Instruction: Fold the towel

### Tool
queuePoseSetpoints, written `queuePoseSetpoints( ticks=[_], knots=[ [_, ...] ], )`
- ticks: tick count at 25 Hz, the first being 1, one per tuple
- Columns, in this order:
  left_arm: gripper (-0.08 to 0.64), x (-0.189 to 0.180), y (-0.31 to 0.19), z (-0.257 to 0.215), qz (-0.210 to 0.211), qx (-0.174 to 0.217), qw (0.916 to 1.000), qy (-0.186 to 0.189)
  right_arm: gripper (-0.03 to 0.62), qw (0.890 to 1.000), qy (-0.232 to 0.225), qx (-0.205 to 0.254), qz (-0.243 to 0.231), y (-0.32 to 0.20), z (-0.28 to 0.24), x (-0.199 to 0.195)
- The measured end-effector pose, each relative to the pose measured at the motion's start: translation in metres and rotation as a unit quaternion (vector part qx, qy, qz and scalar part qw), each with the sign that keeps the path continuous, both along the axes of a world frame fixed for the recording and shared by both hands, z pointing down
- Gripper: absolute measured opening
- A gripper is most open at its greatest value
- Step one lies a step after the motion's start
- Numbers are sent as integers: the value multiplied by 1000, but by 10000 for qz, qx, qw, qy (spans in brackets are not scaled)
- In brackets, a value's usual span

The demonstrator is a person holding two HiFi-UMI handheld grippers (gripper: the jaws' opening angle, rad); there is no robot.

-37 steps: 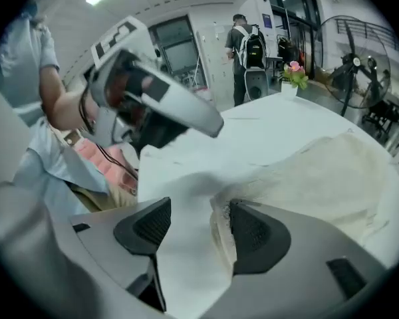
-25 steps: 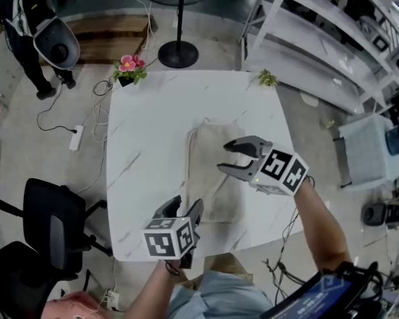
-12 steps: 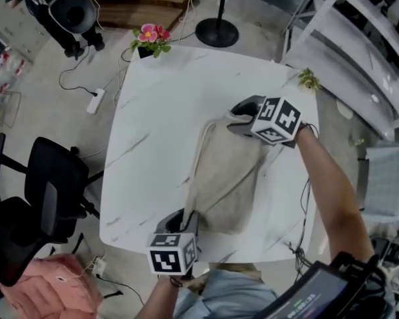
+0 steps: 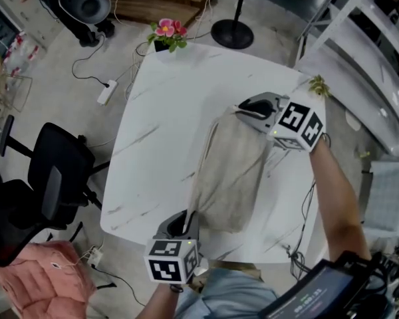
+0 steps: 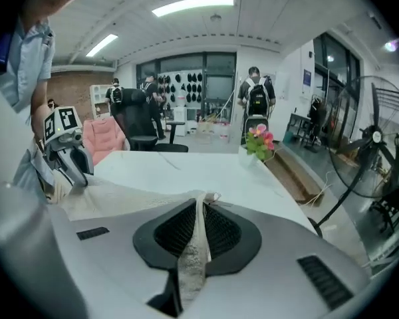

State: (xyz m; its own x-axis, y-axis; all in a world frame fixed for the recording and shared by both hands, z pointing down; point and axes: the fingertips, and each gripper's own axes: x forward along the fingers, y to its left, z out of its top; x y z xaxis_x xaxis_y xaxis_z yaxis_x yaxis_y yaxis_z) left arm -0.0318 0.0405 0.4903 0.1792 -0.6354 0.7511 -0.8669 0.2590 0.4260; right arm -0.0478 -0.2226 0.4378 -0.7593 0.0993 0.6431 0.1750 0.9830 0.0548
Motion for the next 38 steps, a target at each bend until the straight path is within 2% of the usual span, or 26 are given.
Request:
queuePoseSetpoints(
  ticks=[2, 4, 8, 12, 18, 19, 20, 21, 23, 24, 25, 26, 28, 31, 35, 37, 38],
  knots=[
    [49, 1, 8, -2, -72, 31, 9999, 76, 46, 9998, -123, 101, -142, 7, -10, -10],
    [49, -1, 16, 5, -190, -15, 9997, 182, 51, 9994, -42, 123, -331, 14, 0, -24],
    [51, -2, 24, 21, -416, -151, 9982, 417, 52, 9976, 244, -40, -654, 20, 42, -50],
    [51, -5, 25, 31, -557, -170, 9967, 566, 60, 9936, 748, -73, -846, 18, 87, -60],
    [51, -13, 26, 47, -753, -219, 9937, 807, 85, 9938, 844, -472, -556, 13, 102, -72],
    [51, -12, 26, 47, -756, -223, 9933, 850, 114, 9942, 795, -535, -491, 12, 95, -73],
    [51, -12, 26, 45, -757, -214, 9928, 900, 200, 9948, 640, -683, -396, 10, 82, -75],
    [53, -12, 26, 43, -766, -183, 9923, 953, 249, 9949, 365, -899, -262, 7, 61, -77],
    [77, -14, 27, 37, -837, -73, 9911, 1030, 264, 9930, -300, -1141, 45, -3, 11, -78],
    [81, -16, 27, 35, -886, -28, 9906, 1040, 258, 9926, -535, -1077, 164, -8, -9, -74],
    [81, -17, 28, 35, -917, -13, 9904, 1030, 216, 9930, -662, -945, 244, -11, -23, -65],
    [81, -17, 28, 35, -913, -28, 9908, 1001, 169, 9940, -683, -799, 294, -11, -29, -52],
    [80, -15, 29, 37, -814, -102, 9926, 897, 124, 9967, -445, -580, 365, -6, -16, -18],
    [78, -16, 31, 43, -692, -184, 9945, 759, 118, 9971, 145, -545, 516, 1, 34, 27],
    [78, -21, 32, 50, -681, -245, 9949, 706, 95, 9936, 742, -480, 699, 0, 92, 46],
    [78, -20, 31, 50, -646, -304, 9955, 630, 99, 9932, 781, -534, 683, 3, 96, 43],
    [78, -19, 32, 50, -618, -334, 9958, 591, 130, 9926, 665, -693, 736, 3, 87, 41]
  ],
)
